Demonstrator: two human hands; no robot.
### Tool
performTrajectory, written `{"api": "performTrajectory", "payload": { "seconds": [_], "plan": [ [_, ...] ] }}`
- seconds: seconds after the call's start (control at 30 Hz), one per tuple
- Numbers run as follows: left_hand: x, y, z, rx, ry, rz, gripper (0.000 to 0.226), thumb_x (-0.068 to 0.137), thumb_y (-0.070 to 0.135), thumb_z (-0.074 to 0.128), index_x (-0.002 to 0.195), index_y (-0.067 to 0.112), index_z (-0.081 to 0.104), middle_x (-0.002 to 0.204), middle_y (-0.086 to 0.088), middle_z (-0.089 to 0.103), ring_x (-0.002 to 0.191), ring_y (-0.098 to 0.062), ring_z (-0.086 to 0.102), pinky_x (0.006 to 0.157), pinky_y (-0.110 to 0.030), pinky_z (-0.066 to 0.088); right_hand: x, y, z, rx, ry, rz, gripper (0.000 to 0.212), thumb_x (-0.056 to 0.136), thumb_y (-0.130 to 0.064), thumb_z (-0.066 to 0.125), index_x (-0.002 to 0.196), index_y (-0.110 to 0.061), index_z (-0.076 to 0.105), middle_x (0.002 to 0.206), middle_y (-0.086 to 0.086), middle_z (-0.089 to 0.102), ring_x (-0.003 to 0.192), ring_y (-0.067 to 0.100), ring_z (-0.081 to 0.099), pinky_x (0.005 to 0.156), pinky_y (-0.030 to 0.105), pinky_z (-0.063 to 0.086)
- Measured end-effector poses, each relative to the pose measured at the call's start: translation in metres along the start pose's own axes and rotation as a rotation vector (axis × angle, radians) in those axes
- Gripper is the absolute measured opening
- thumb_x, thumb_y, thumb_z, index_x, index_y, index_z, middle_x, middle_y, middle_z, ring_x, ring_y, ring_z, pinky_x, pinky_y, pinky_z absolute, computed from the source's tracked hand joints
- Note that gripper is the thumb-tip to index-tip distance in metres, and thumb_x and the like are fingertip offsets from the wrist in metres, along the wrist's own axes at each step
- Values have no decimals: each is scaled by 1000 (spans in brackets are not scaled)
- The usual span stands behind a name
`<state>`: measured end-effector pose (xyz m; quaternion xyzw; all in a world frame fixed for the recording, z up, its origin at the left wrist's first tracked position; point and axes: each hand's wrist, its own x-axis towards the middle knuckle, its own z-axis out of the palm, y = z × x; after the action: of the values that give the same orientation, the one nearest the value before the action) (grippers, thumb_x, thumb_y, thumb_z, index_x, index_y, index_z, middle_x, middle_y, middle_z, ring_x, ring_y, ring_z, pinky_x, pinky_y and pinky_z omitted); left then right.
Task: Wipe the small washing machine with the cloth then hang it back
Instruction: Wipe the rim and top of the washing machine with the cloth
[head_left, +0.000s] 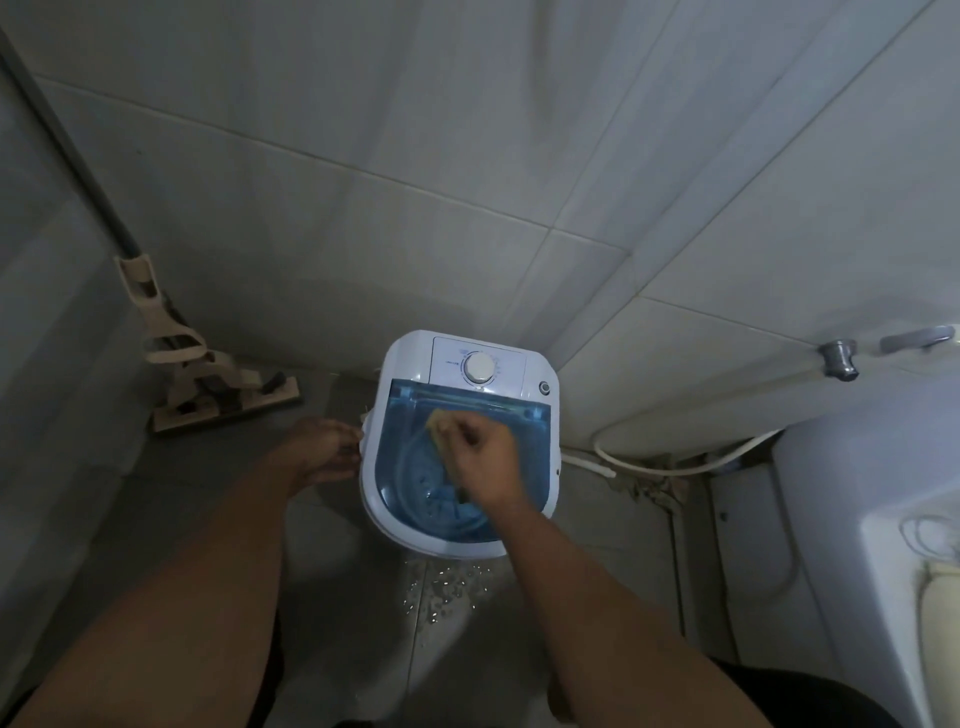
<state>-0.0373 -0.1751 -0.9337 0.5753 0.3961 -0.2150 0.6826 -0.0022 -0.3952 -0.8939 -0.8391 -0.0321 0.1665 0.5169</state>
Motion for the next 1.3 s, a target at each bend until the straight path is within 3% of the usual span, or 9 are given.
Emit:
{"api": "performTrajectory", "payload": {
  "seconds": [0.13,0.23,0.33,0.47,0.8,0.9,1.07,1.2,1.3],
  "plan": [
    [1,0,-1,3,7,-11,7,94,4,58,93,7,65,93,-16,70,78,-24,66,67,-35,56,20,-2,-56,340,253,148,13,98,-18,68,92,-23,78,78,-1,75,67,16,67,64,30,58],
    [1,-1,-1,-3,-1,-13,7,93,5,59,95,7,65,93,-16,70,78,-24,66,67,-34,56,28,4,-98,240,398,67,14,99,-14,65,92,-15,77,77,2,73,66,13,66,64,26,56],
    [1,0,-1,6,-1,-11,7,93,5,59,93,8,65,94,-15,71,79,-24,67,68,-35,56,26,16,-124,-110,342,-91,15,100,-20,64,95,-18,77,85,-6,75,76,-4,67,71,12,52],
    [0,1,-1,14,2,-13,6,93,6,59,92,8,65,94,-15,71,80,-24,67,68,-34,56,13,54,-120,-412,171,-121,15,97,-22,69,107,-16,79,104,2,73,93,12,66,86,34,57],
    [0,1,4,61,-18,0,23,94,6,57,115,-2,64,109,-20,70,102,-33,67,97,-48,52,-63,90,-78,-41,382,-35,23,95,-5,66,112,-16,77,114,-3,72,109,11,68,101,37,54],
    [-6,4,9,54,-5,3,19,96,2,53,110,-6,63,104,-23,68,92,-32,66,81,-38,60,-80,91,-75,-4,378,-11,27,95,-4,67,112,-23,76,111,-19,70,109,6,67,101,30,54],
    [-18,6,17,56,48,20,15,96,-4,49,87,-2,60,95,-24,60,71,-25,59,47,-22,55,-93,86,-77,82,314,24,20,96,-11,68,107,-26,78,112,-8,76,106,7,71,98,30,56],
    [-22,5,19,50,81,16,19,97,-1,47,83,4,58,88,-19,58,68,-22,57,43,-20,53,-92,92,-91,37,366,73,14,97,-25,68,104,-33,77,93,-7,74,70,13,68,71,38,60],
    [-23,4,20,40,95,16,17,97,2,50,83,7,58,85,-15,61,70,-19,59,48,-21,55,-92,97,-81,-156,392,-41,18,96,-20,67,111,-22,77,107,-11,64,95,10,67,91,38,57]
  ]
}}
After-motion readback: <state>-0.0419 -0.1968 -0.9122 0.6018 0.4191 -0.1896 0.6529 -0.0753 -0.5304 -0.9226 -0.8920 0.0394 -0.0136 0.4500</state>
